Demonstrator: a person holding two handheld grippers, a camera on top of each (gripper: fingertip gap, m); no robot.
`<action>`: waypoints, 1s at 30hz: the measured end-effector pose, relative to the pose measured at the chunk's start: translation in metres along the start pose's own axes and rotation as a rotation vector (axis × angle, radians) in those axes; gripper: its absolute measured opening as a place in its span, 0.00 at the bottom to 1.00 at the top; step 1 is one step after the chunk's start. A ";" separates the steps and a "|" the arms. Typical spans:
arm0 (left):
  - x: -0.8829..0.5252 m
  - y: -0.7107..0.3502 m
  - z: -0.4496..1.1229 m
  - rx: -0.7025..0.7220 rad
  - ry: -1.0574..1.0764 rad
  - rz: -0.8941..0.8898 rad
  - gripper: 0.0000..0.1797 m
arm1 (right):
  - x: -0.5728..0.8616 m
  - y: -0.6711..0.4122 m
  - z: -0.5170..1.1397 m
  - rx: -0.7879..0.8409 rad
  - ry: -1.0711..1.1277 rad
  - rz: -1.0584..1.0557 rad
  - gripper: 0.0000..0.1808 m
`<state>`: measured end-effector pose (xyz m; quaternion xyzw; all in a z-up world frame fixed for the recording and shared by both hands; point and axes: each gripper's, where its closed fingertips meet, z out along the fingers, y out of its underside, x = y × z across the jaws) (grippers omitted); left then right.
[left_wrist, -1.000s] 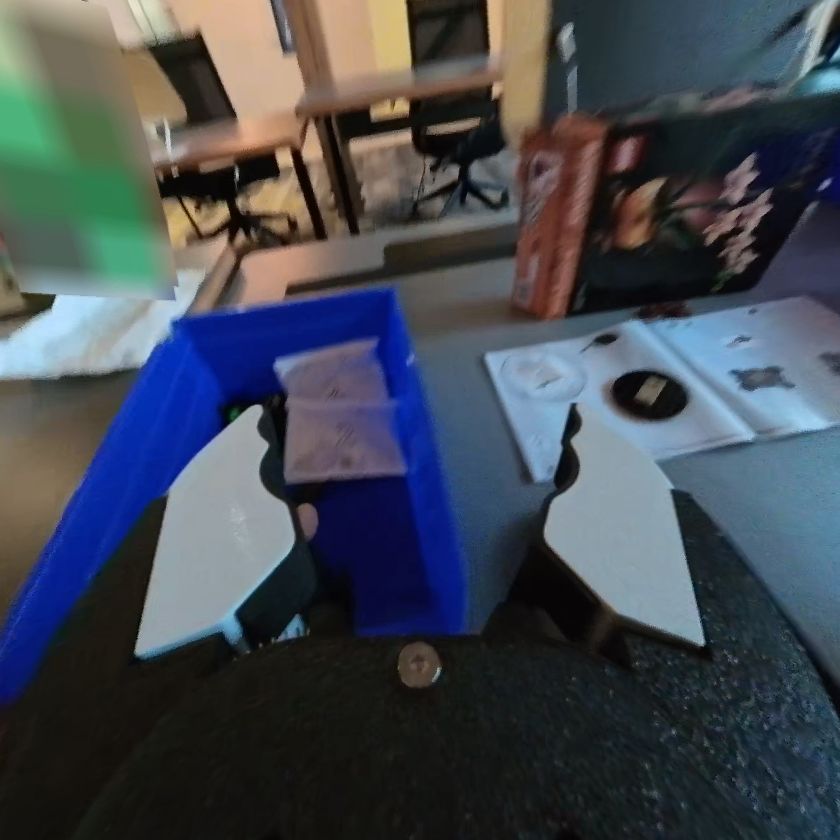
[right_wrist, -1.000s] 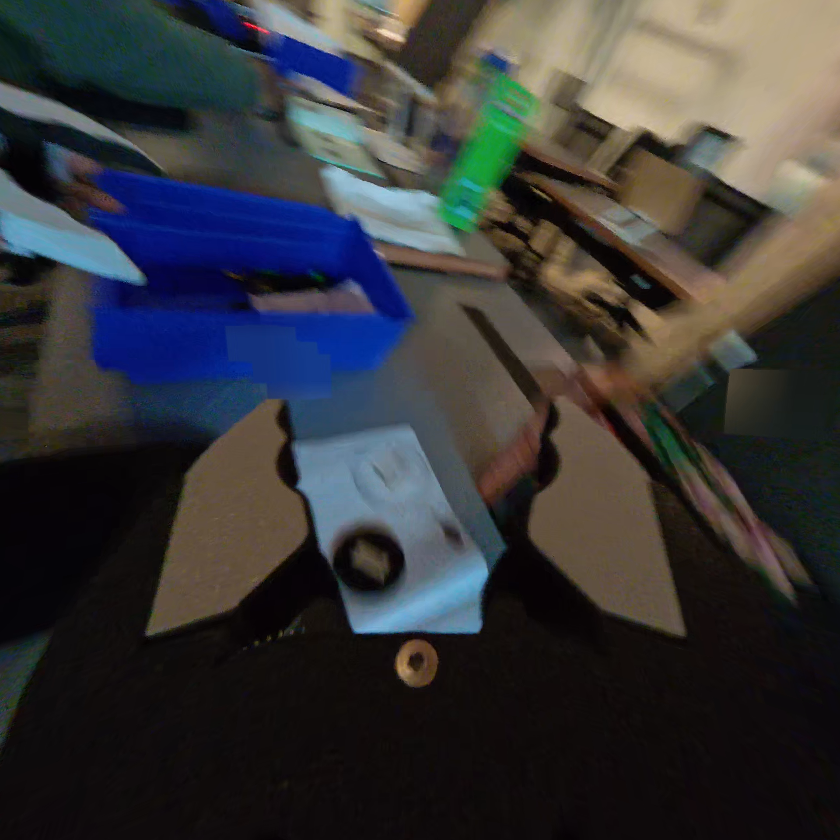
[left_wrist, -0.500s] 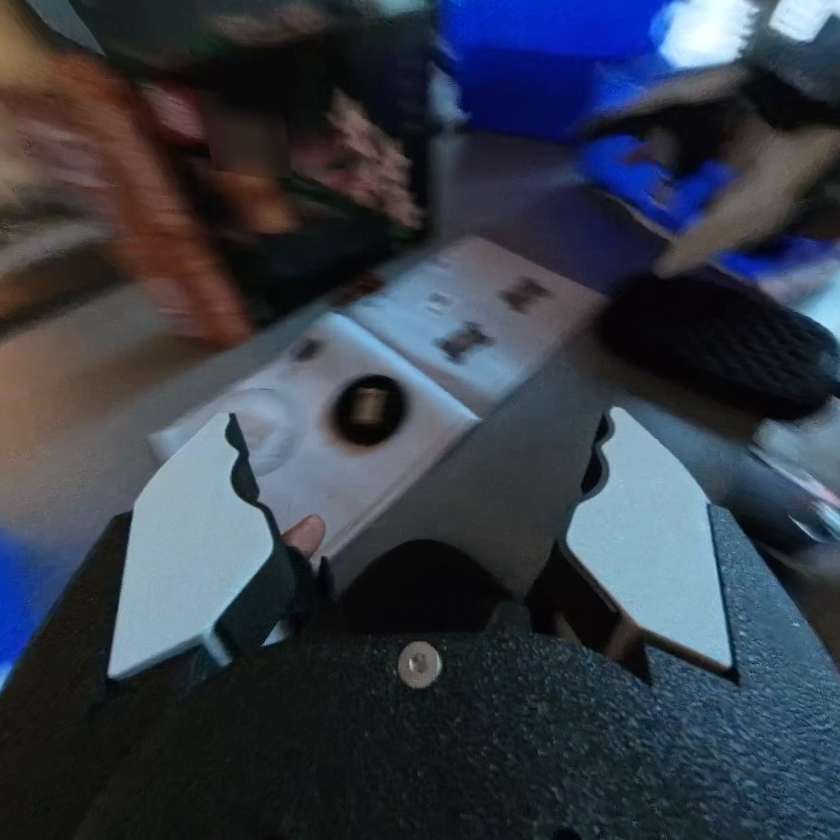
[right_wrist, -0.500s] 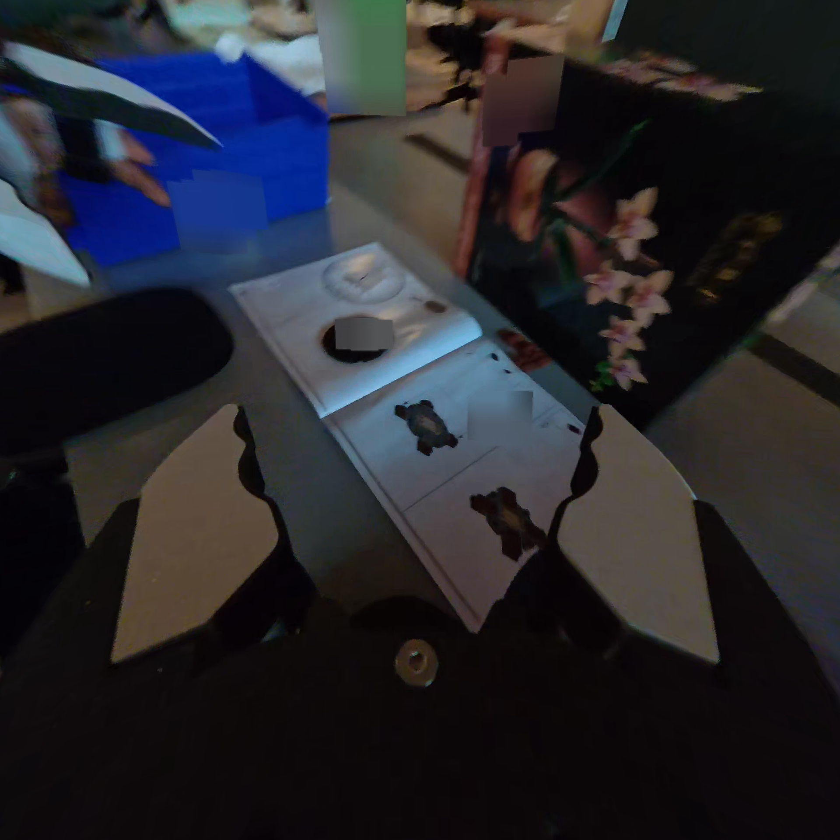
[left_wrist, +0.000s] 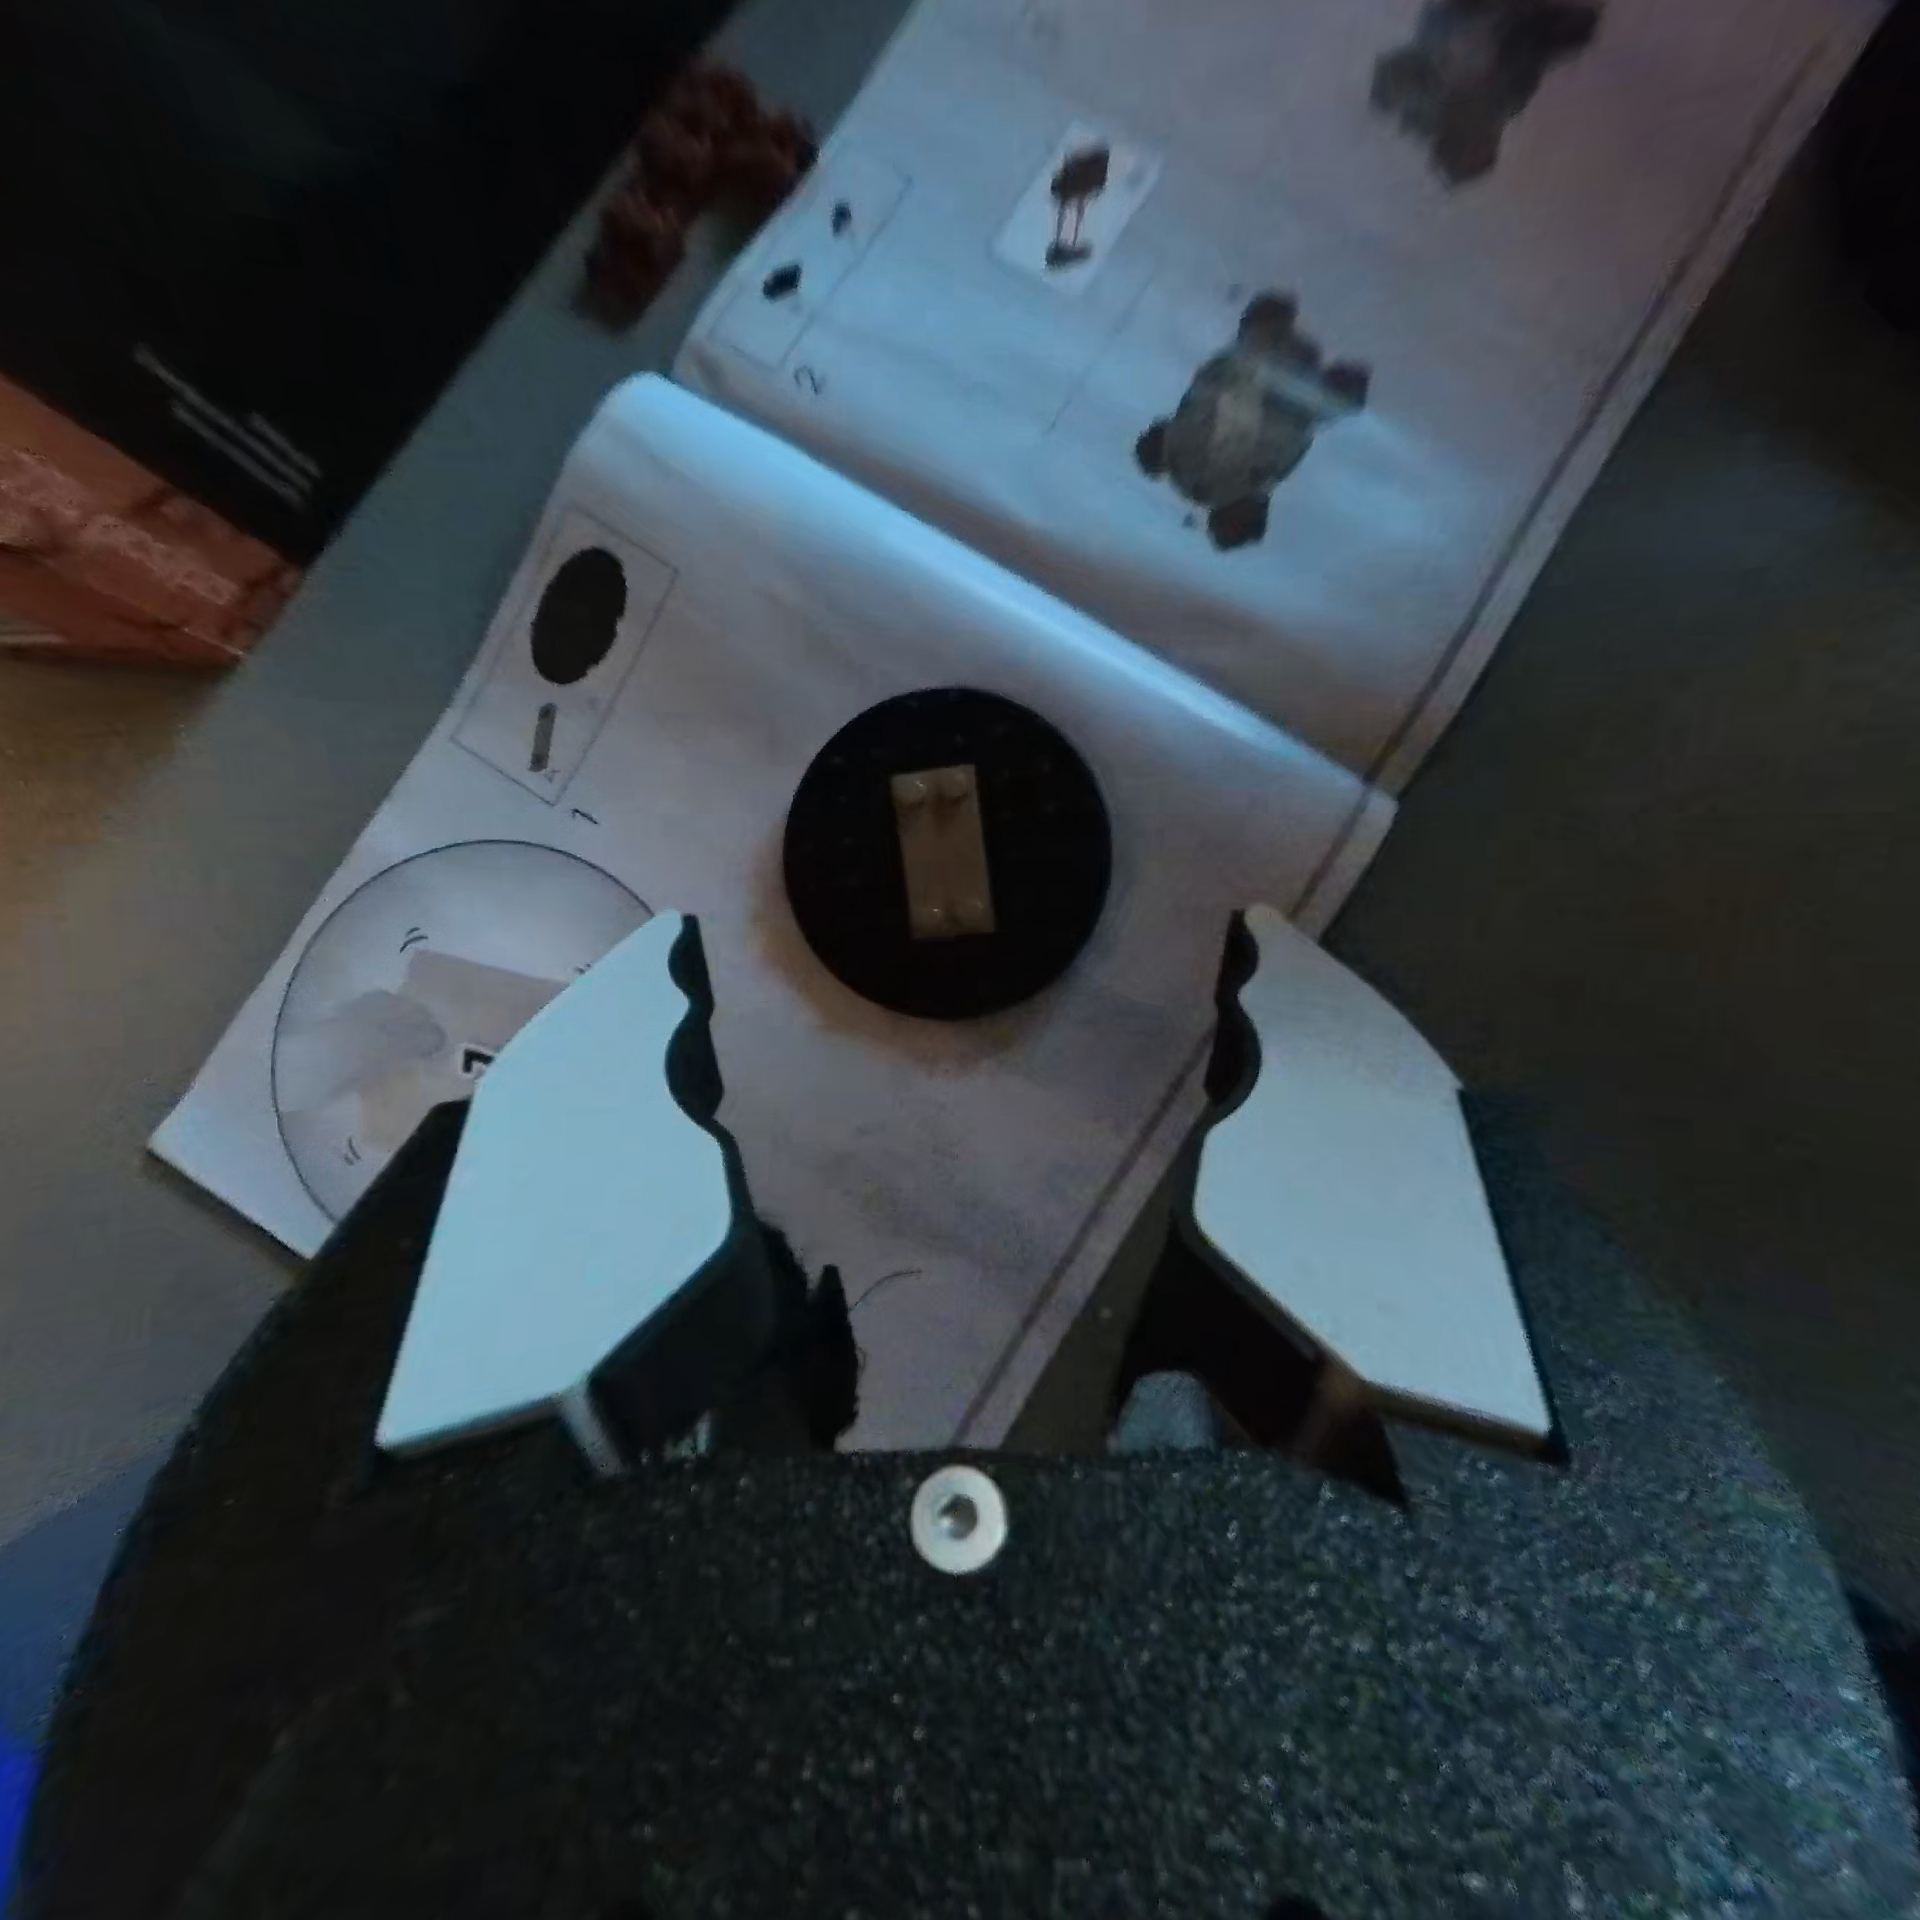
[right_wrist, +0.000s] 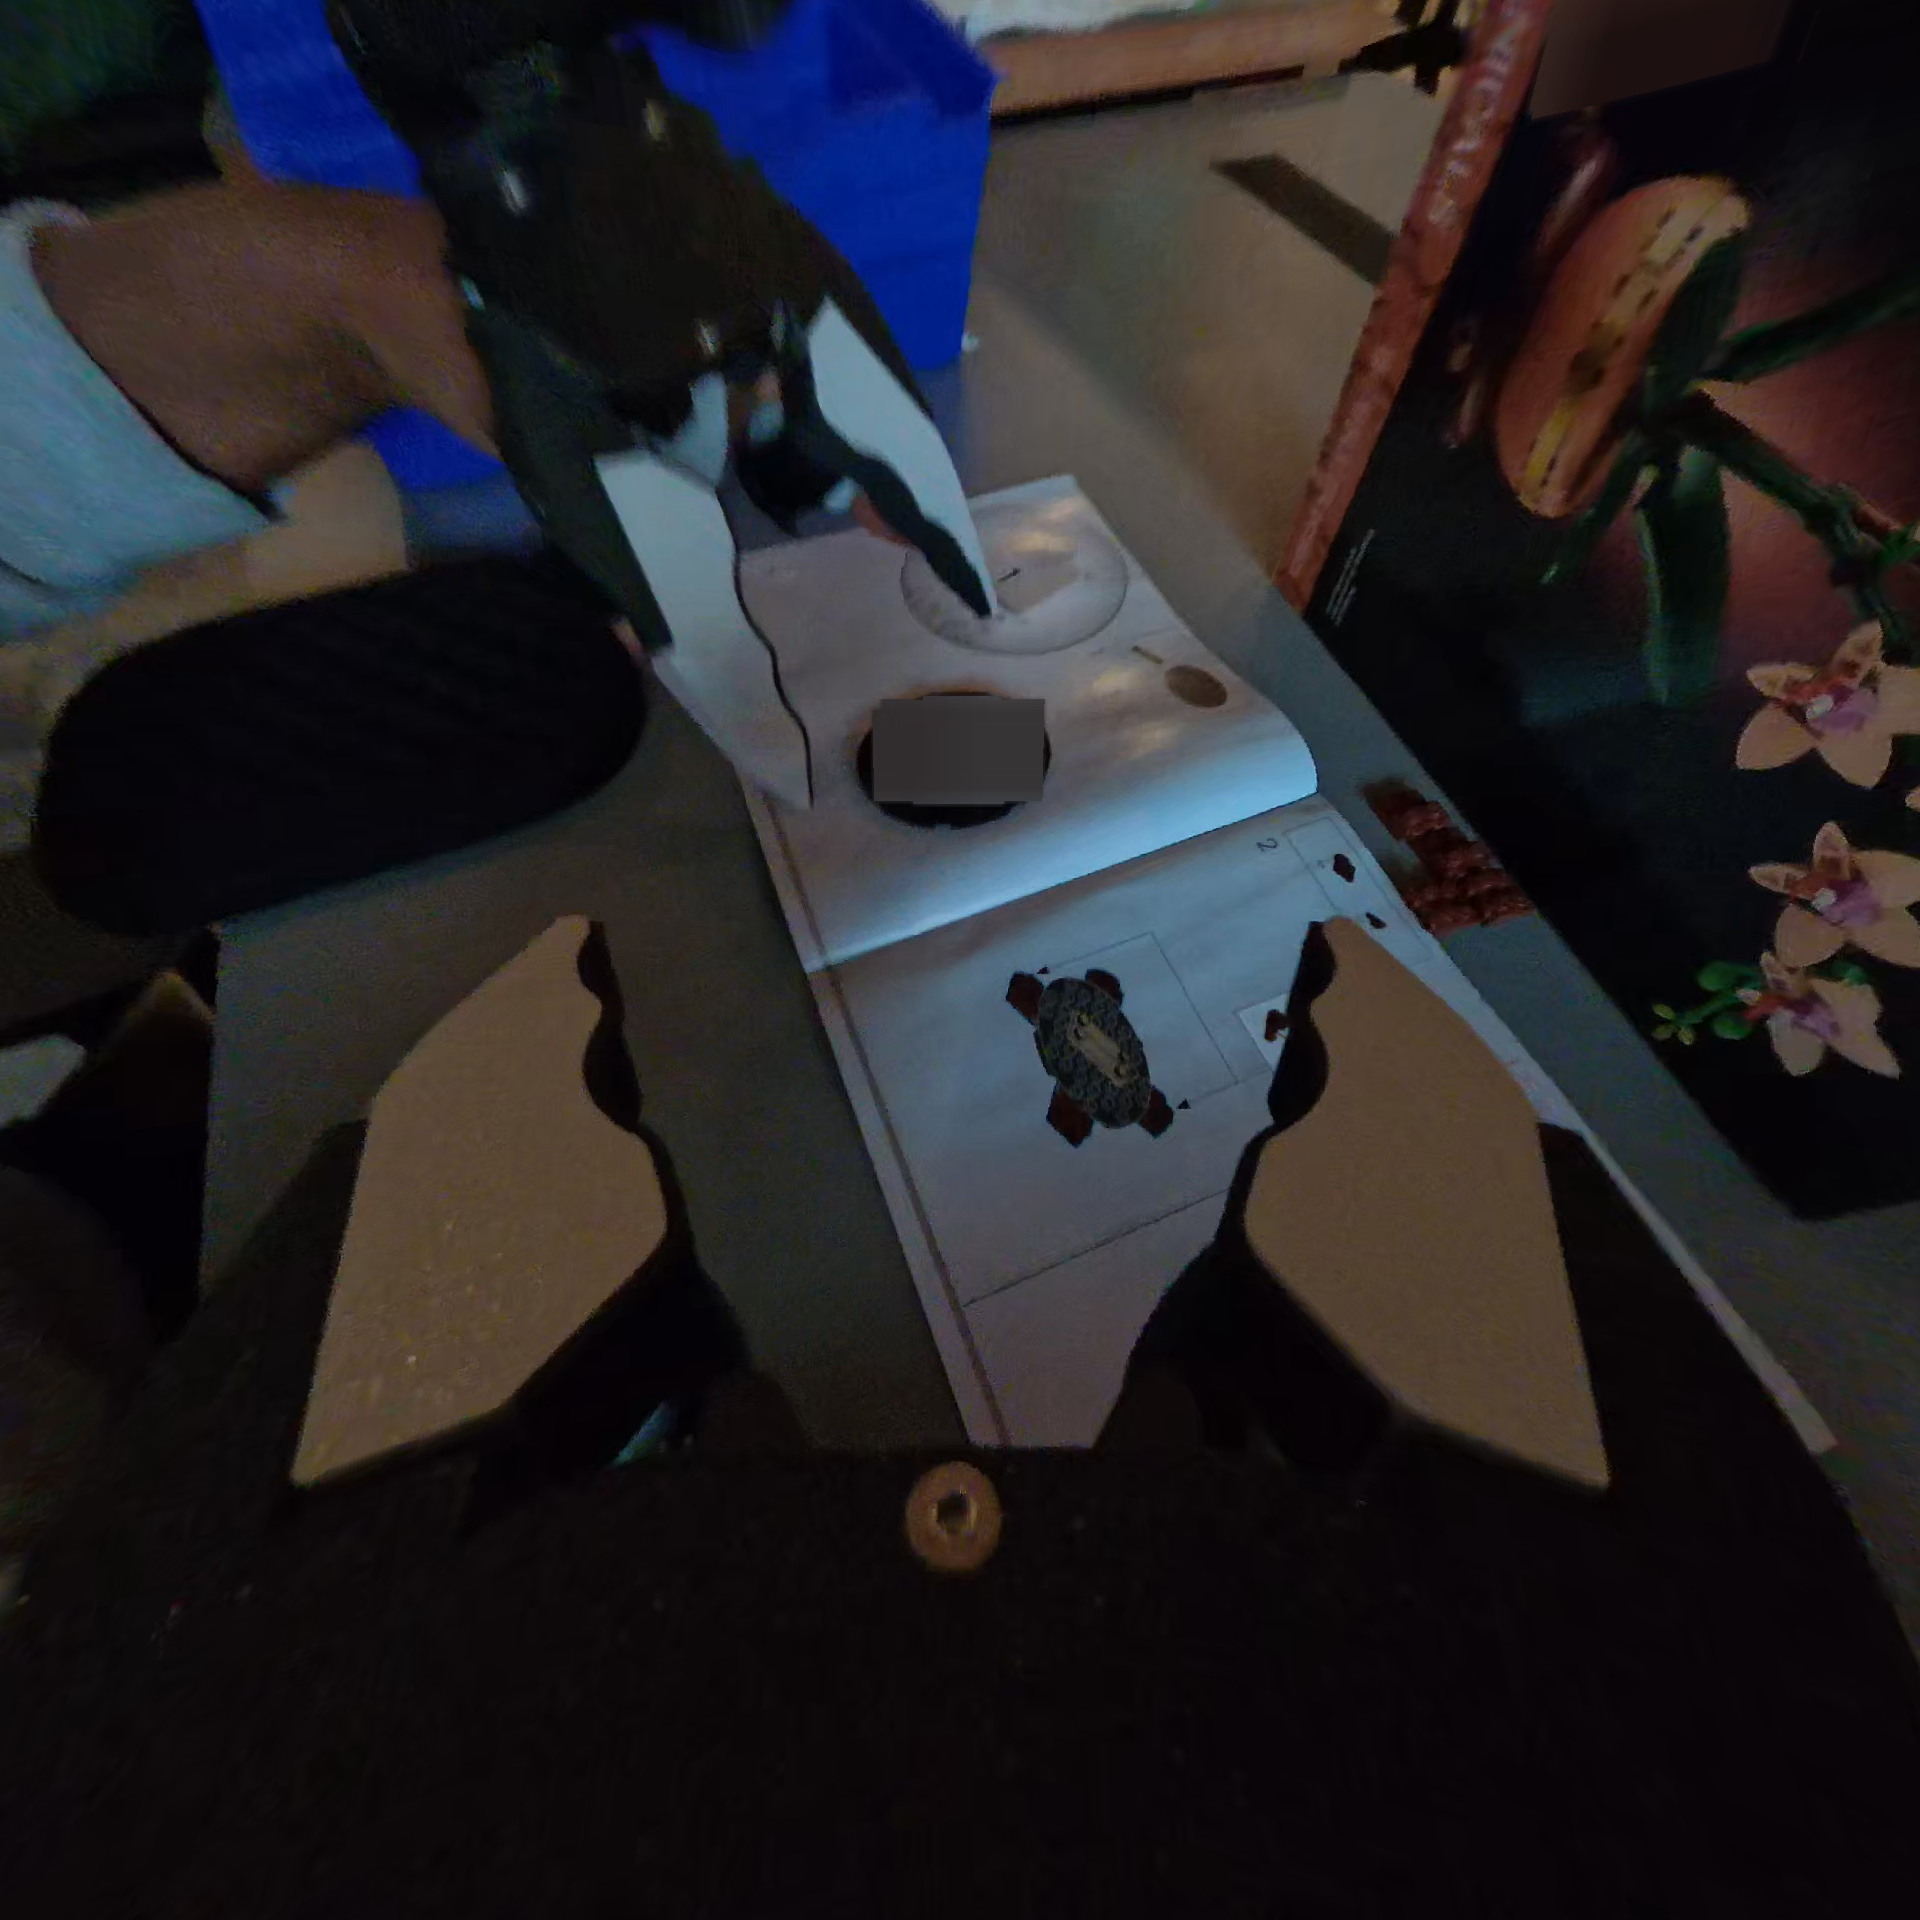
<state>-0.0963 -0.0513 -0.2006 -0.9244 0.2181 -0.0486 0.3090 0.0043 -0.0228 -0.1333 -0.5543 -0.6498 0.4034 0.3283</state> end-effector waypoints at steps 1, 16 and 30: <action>-0.001 0.003 0.005 -0.036 0.002 0.029 0.51 | 0.002 0.001 -0.001 0.008 -0.001 0.017 0.65; -0.001 0.002 0.019 -0.085 0.113 0.096 0.36 | 0.008 0.016 -0.006 -0.011 -0.005 0.025 0.64; 0.019 -0.027 -0.009 0.024 0.113 0.241 0.36 | 0.007 0.020 -0.012 -0.018 -0.037 0.153 0.54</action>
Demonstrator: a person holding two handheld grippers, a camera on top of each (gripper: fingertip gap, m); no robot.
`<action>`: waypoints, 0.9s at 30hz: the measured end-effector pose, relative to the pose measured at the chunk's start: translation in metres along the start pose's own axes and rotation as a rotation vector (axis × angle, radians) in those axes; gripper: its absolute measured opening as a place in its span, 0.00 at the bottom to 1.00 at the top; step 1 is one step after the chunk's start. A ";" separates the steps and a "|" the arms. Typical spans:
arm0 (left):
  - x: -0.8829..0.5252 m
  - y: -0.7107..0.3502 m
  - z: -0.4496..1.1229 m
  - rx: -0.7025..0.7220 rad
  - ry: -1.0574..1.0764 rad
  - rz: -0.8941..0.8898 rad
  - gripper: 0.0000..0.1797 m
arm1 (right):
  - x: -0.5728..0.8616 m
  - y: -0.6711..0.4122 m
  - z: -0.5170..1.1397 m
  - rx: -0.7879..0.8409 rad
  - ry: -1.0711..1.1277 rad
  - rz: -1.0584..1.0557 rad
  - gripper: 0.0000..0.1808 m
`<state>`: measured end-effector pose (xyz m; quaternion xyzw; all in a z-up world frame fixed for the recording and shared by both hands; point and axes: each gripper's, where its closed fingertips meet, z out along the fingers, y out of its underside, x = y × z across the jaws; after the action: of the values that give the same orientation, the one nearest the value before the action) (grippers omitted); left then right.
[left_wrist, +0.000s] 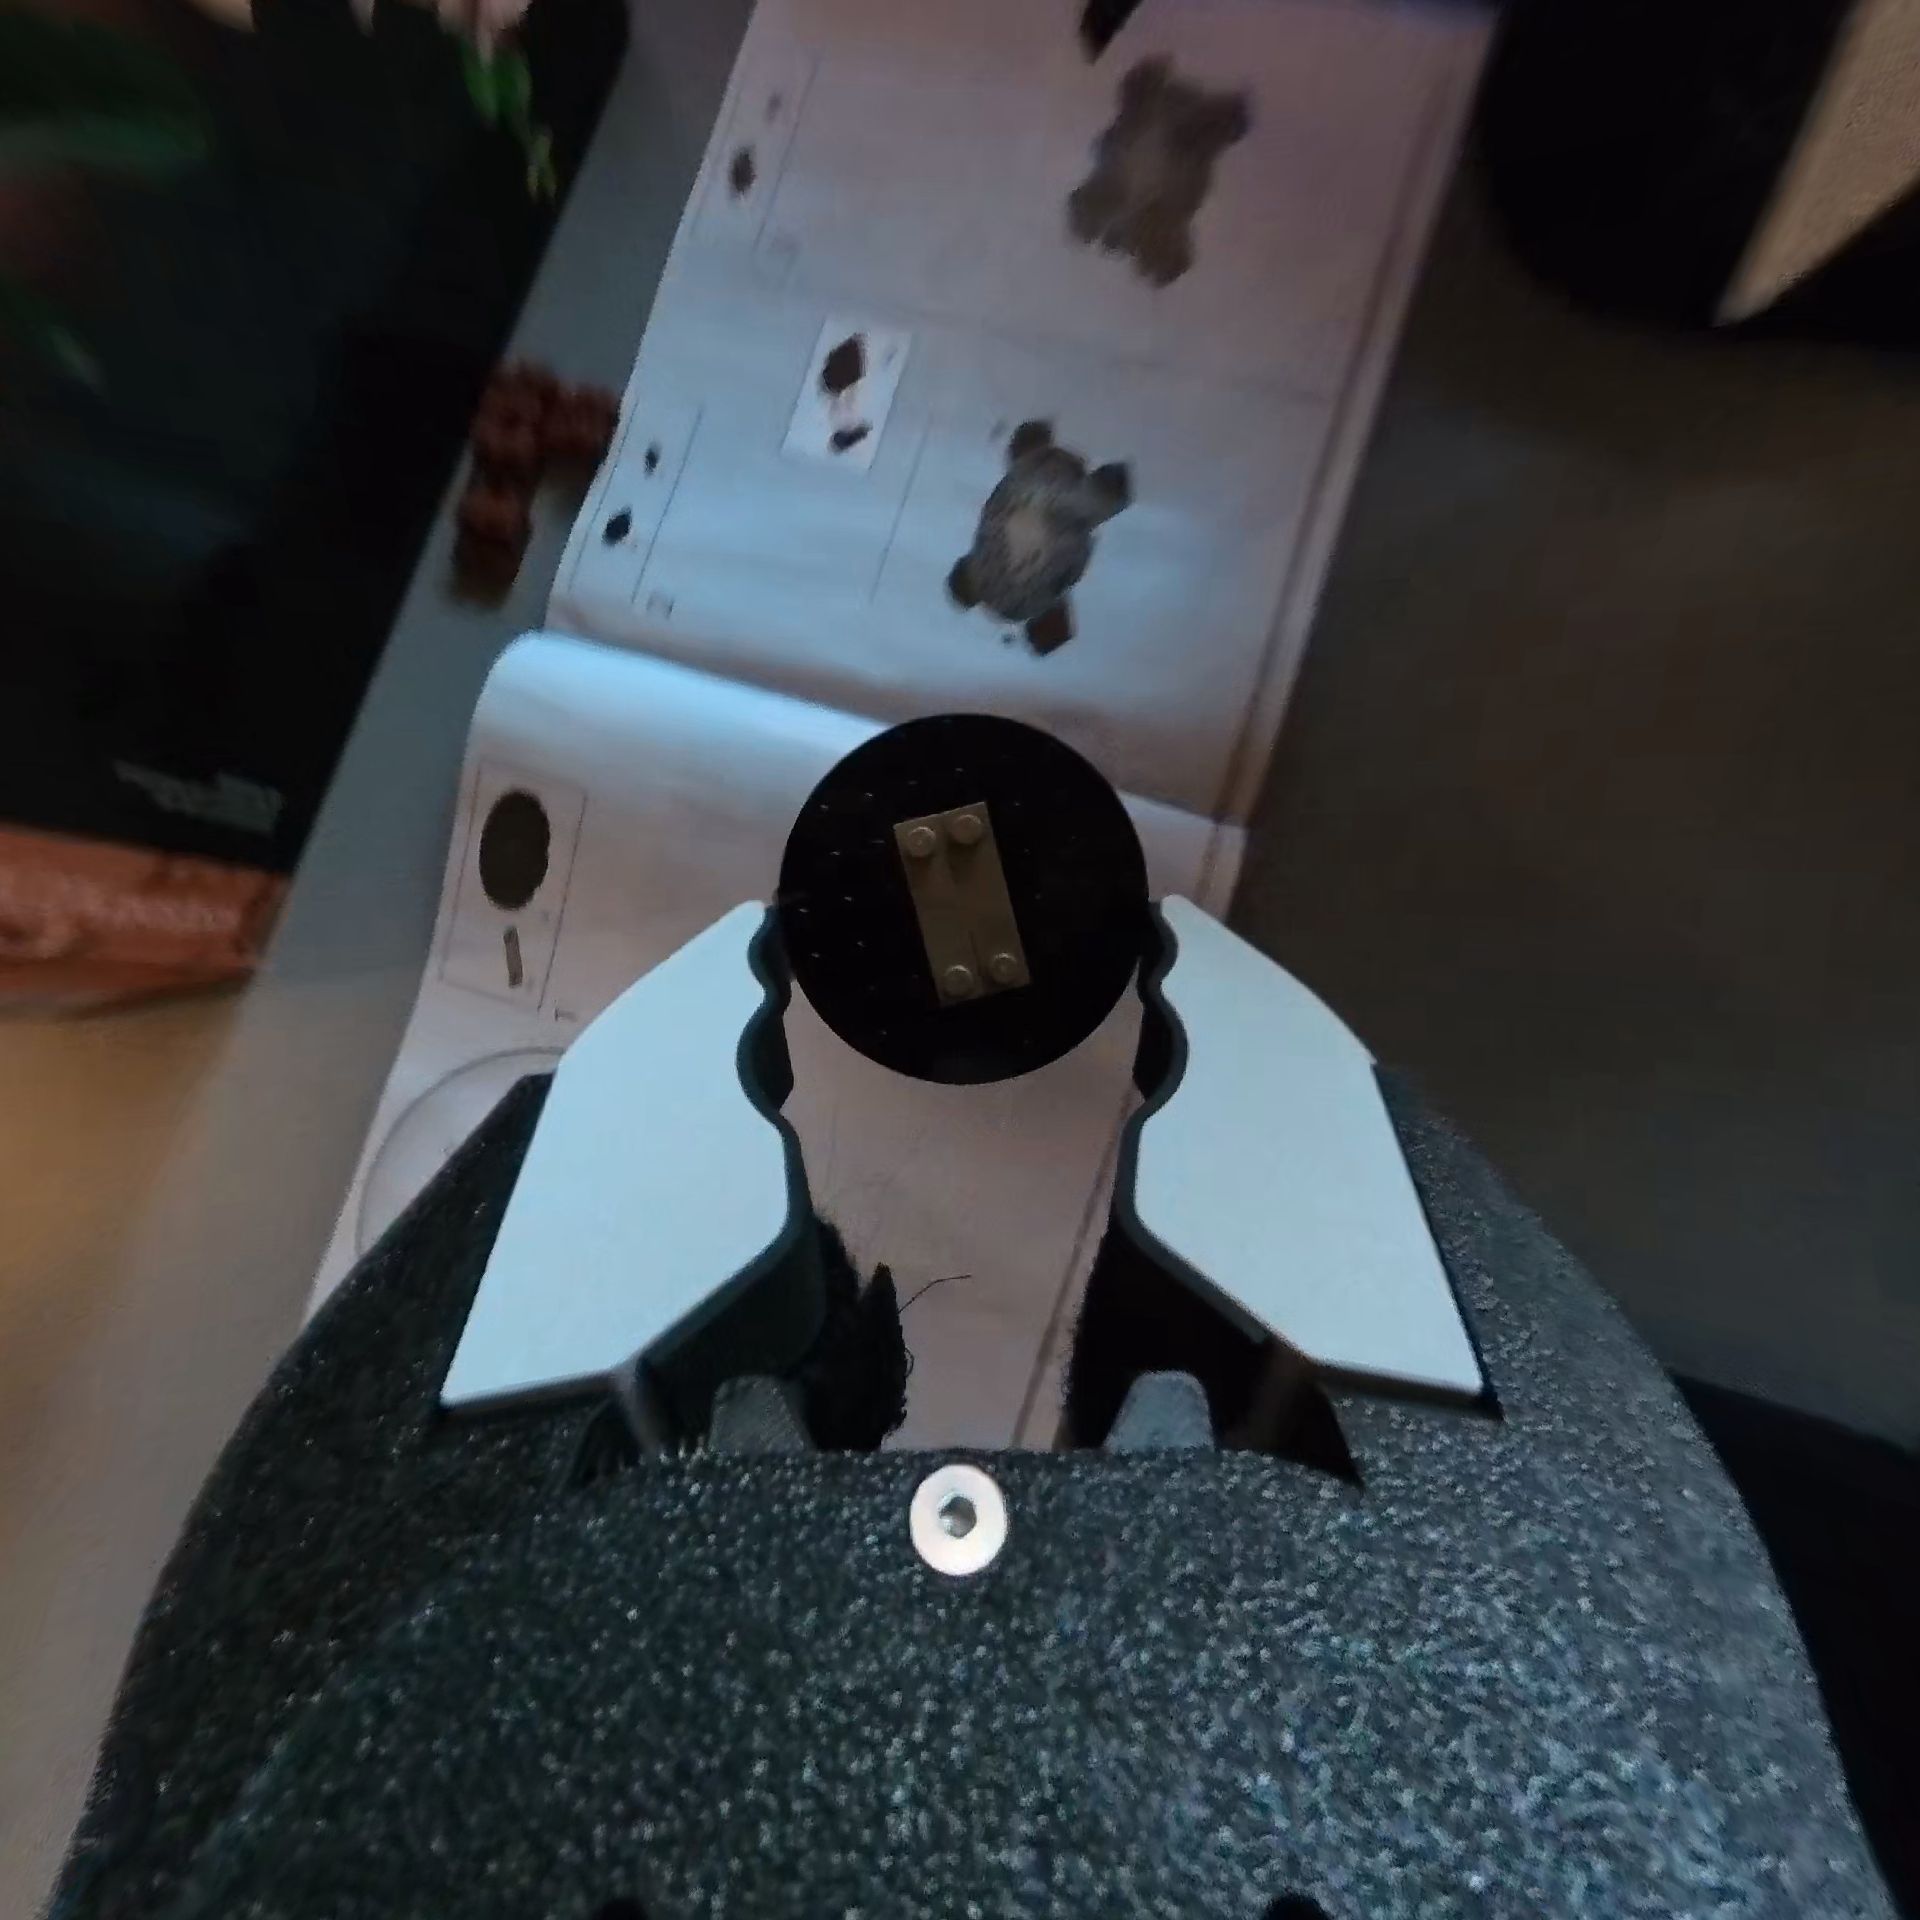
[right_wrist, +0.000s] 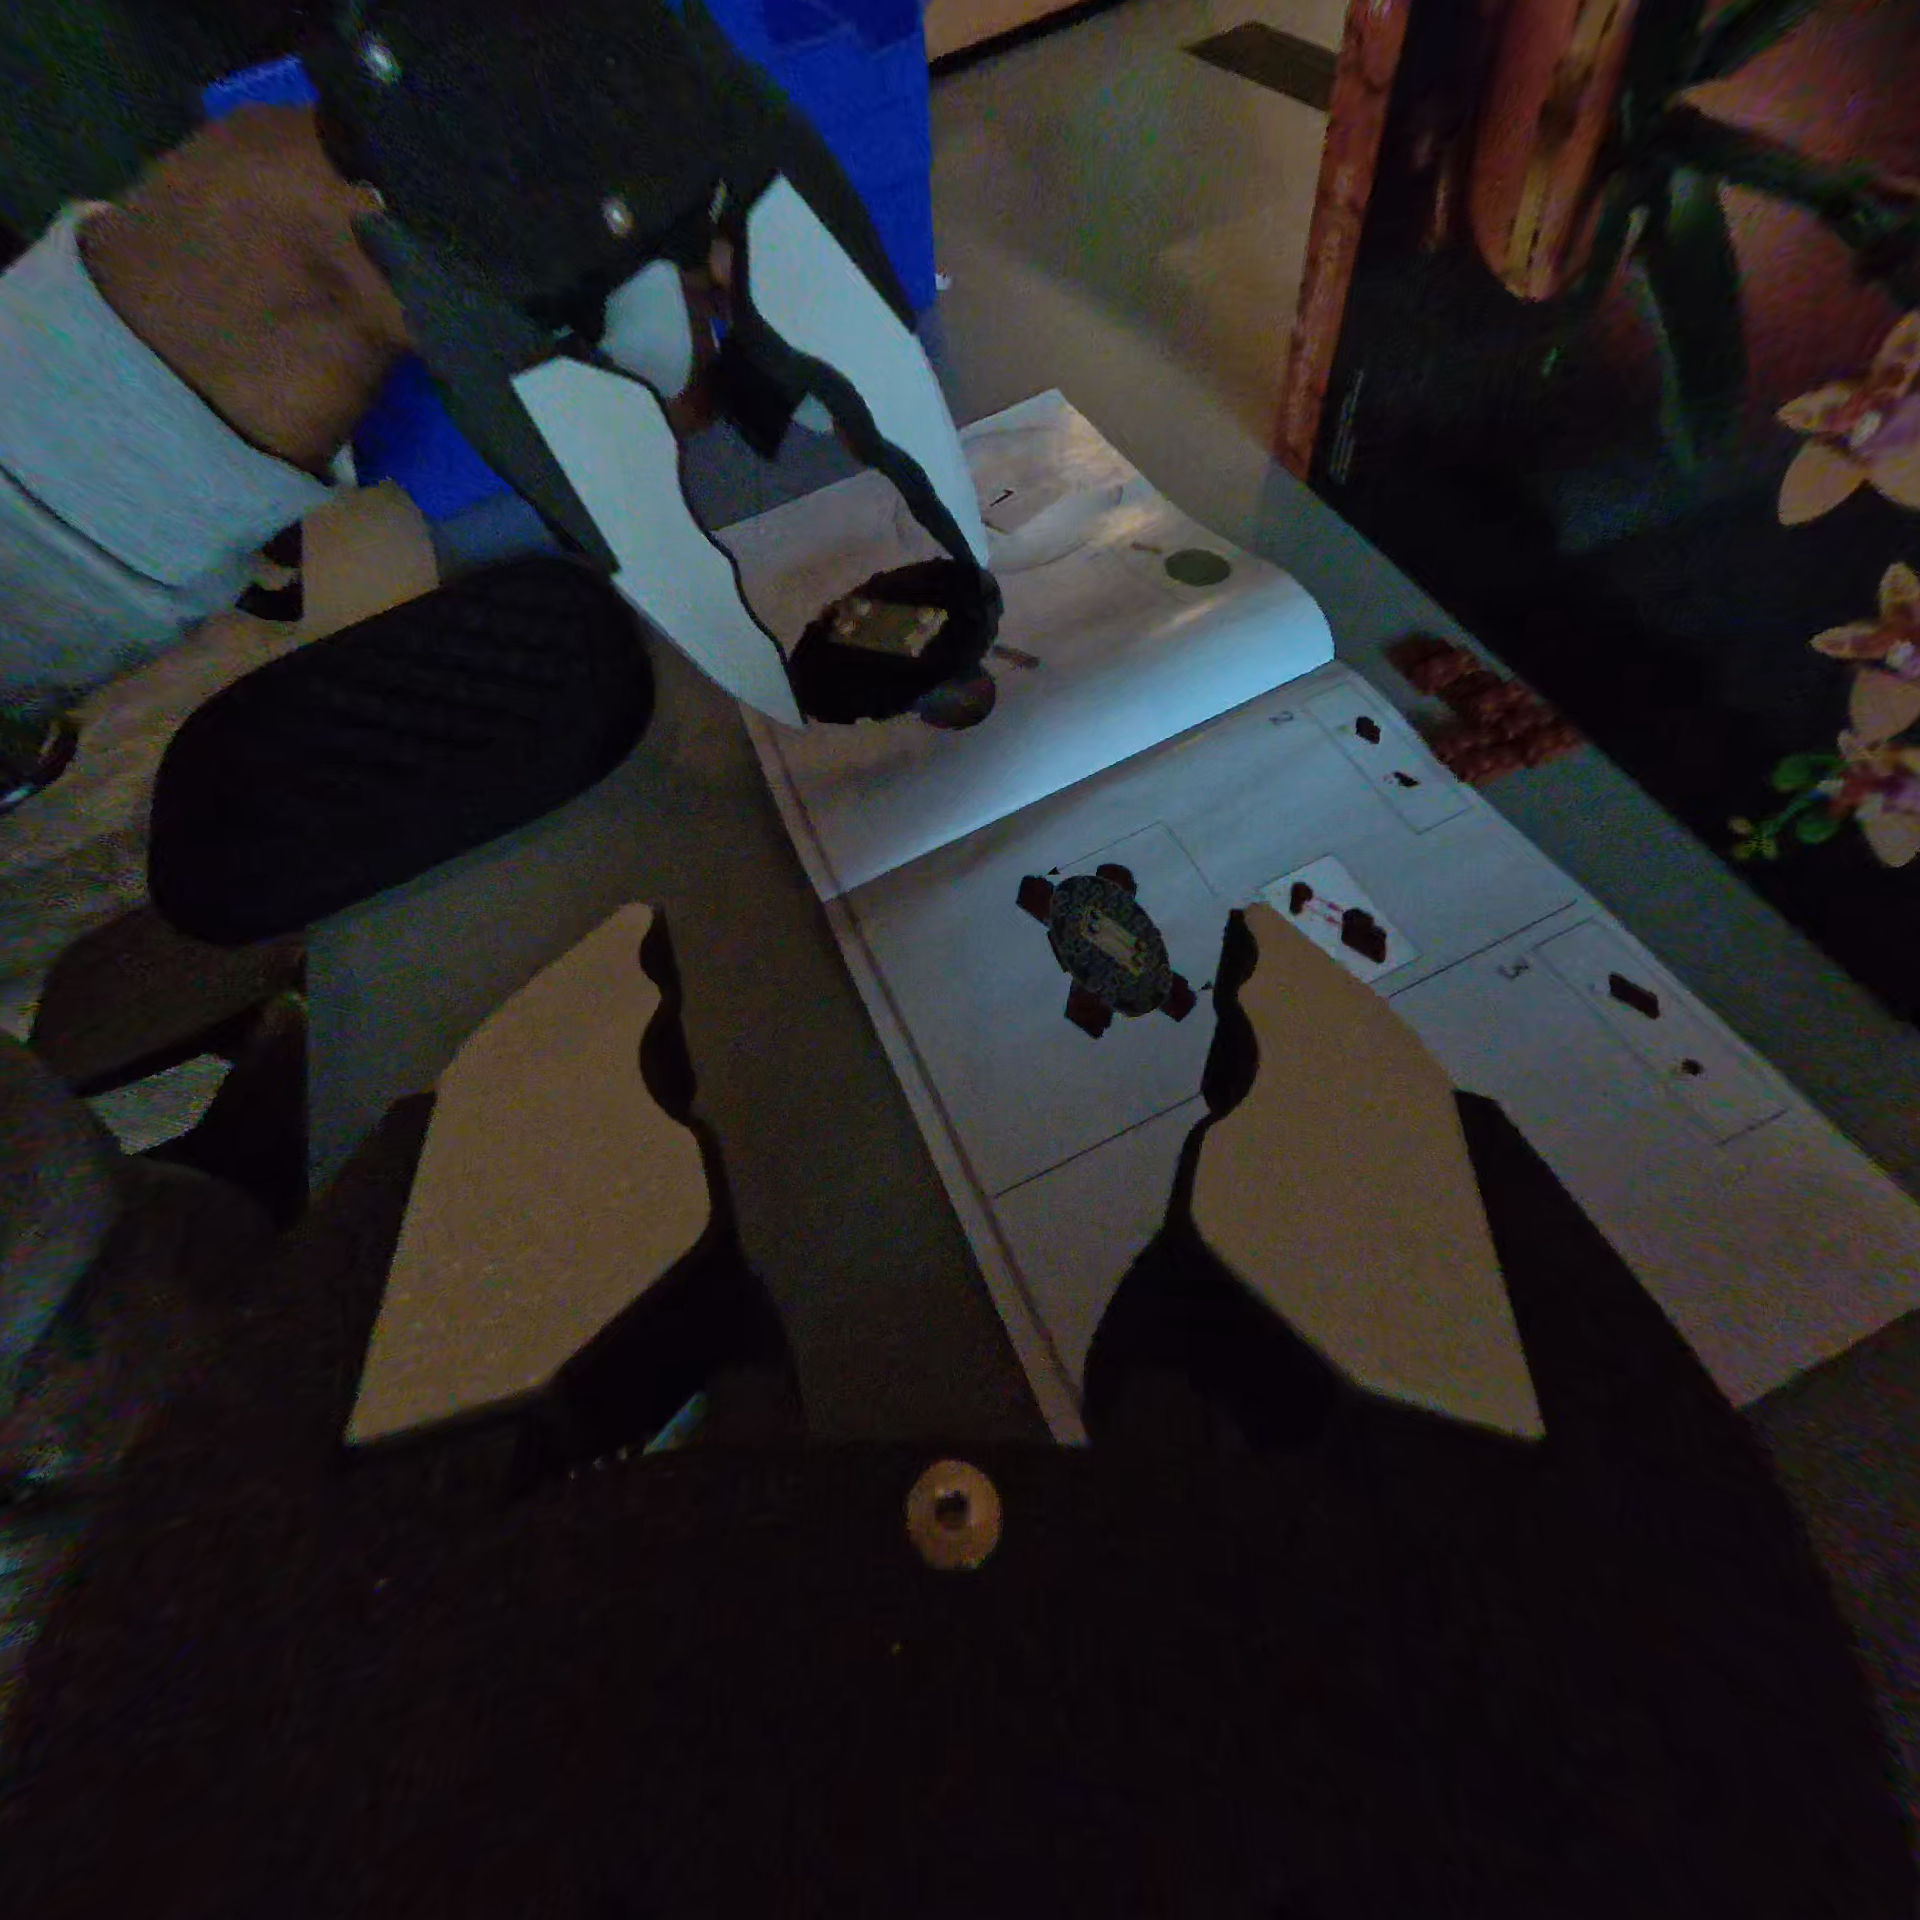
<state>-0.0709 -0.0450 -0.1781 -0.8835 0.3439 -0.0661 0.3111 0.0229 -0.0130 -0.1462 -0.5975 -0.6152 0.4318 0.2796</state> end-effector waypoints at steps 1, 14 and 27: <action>0.002 -0.002 -0.001 -0.007 -0.008 0.019 0.36 | 0.000 0.003 0.000 -0.010 0.004 0.000 0.53; -0.022 0.029 0.008 -0.132 -0.103 -0.041 0.36 | 0.011 0.039 -0.020 -0.073 0.139 0.015 0.45; -0.028 0.038 0.014 -0.127 -0.153 -0.073 0.39 | 0.033 0.021 -0.012 -0.105 0.175 -0.052 0.44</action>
<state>-0.1090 -0.0414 -0.2085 -0.9159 0.2901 0.0122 0.2771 0.0393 0.0198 -0.1649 -0.6305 -0.6255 0.3379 0.3116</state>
